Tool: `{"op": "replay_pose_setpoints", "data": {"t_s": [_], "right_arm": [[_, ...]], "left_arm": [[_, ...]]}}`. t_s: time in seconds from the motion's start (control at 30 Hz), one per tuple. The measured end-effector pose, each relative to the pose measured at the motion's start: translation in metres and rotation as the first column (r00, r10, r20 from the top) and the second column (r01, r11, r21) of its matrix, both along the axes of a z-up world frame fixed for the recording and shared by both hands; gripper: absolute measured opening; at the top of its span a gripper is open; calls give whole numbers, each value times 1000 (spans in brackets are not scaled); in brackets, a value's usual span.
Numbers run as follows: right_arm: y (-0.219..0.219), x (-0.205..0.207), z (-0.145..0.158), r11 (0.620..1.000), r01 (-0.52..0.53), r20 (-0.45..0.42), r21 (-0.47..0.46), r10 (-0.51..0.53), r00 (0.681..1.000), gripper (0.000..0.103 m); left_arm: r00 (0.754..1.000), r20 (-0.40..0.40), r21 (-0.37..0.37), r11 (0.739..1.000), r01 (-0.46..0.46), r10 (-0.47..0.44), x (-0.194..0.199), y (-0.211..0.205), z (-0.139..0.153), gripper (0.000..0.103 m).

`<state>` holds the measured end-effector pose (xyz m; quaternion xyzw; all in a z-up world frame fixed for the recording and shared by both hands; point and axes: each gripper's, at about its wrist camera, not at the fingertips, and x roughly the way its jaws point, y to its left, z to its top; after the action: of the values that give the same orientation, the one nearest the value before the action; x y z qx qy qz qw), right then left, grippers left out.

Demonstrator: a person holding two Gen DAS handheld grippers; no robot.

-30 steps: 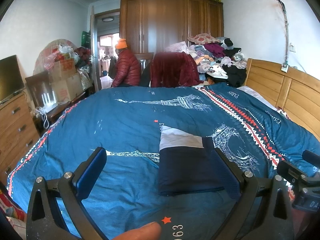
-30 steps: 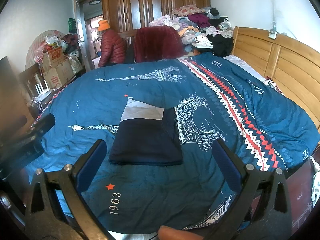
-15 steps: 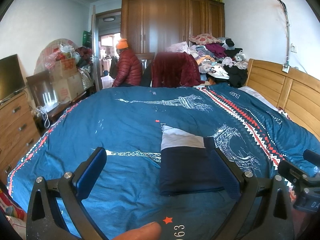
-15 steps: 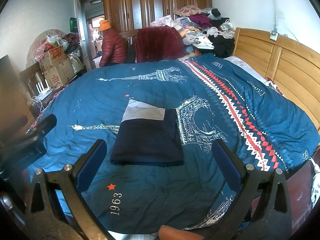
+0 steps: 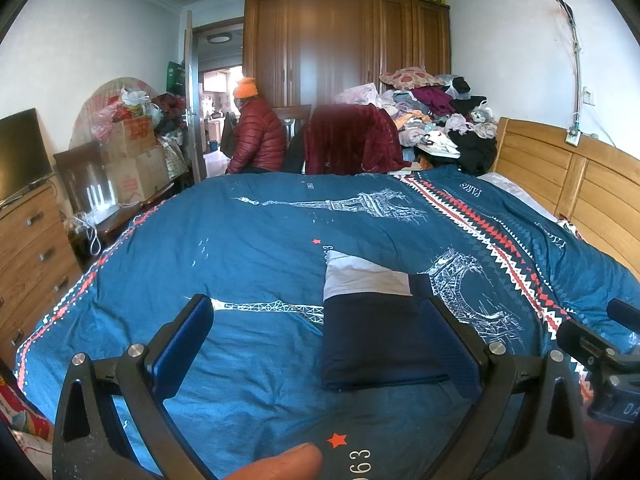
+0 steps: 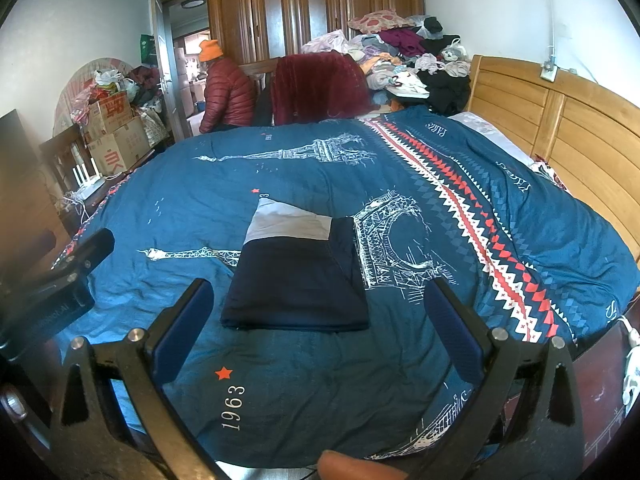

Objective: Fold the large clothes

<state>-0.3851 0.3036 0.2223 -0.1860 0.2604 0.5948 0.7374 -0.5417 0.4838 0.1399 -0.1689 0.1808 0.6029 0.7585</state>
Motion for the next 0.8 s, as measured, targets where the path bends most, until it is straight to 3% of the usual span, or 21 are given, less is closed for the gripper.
{"op": "replay_pose_setpoints", "data": {"t_s": [0.8], "right_arm": [[1, 0, 1, 1000, 0, 0, -2, 0, 1000, 103]], "left_arm": [[1000, -3, -2, 1000, -5, 5, -2, -1, 0, 103]]}}
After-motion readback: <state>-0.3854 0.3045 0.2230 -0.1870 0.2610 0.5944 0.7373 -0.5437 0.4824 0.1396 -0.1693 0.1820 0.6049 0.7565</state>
